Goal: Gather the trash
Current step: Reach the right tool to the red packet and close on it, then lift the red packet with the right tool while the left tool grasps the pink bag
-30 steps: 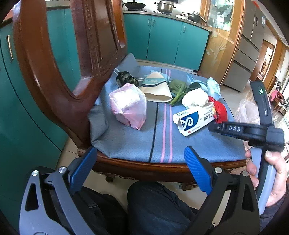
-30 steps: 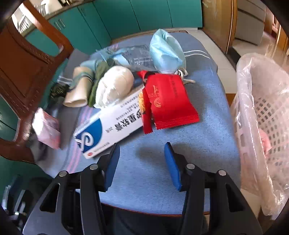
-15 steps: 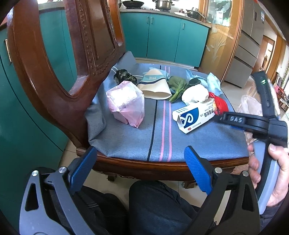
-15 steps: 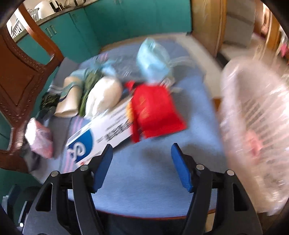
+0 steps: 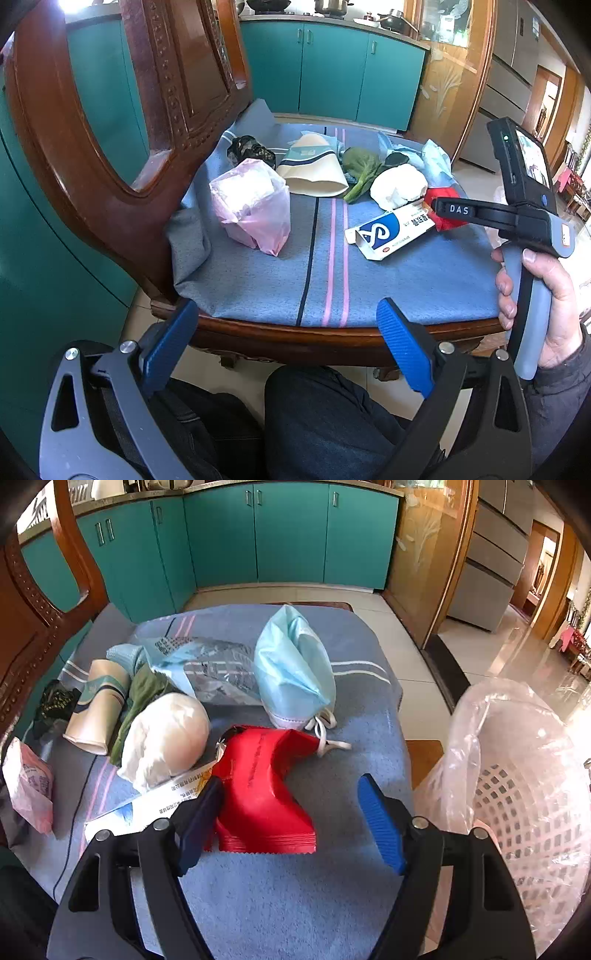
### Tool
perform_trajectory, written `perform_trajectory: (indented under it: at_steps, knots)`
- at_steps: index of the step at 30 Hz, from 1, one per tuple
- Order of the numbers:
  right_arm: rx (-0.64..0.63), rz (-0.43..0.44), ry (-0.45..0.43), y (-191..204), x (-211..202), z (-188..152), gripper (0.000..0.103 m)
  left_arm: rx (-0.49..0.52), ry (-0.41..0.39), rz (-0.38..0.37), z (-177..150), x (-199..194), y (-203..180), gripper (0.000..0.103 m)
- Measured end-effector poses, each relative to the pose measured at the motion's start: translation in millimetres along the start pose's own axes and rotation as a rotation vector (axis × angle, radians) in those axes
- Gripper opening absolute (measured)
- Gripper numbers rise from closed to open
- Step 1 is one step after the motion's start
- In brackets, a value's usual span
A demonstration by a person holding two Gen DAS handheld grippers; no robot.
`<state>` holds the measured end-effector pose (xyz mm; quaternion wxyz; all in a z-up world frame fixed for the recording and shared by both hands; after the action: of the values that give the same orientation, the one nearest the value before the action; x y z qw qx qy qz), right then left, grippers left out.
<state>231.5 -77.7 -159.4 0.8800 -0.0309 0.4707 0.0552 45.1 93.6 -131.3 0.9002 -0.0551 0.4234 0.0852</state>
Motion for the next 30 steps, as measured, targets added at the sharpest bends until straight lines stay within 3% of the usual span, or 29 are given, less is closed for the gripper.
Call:
perform_trajectory:
  at_steps: [5, 9, 15, 23, 30]
  knots:
    - [-0.019, 0.063, 0.009, 4, 0, -1, 0.072, 0.003, 0.006, -0.003, 0, 3, -2, 0.097]
    - [-0.024, 0.127, 0.030, 9, -4, -7, 0.041, 0.003, 0.014, -0.003, -2, 5, -2, 0.097]
    - [-0.043, 0.158, 0.022, 15, -17, -13, 0.031, -0.001, 0.011, -0.002, -2, 4, -1, 0.097]
    - [-0.020, 0.182, -0.005, 4, -40, -21, 0.031, -0.012, 0.002, -0.002, -3, 5, 0, 0.097]
    - [0.012, 0.204, -0.008, -9, -50, -30, 0.031, 0.061, -0.015, 0.064, -3, 15, -11, 0.097]
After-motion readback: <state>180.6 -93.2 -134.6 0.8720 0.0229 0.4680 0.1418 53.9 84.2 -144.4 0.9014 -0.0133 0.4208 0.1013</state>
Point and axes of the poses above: each gripper's, at about its wrist camera, not at the fingertips, and x roughly the way its jaws point, y to its left, z to its top, the point moved 1 cm from there along x, roughly the way its jaws point, and after that the axes turned 1 degree about x, right-handed, at the moved point
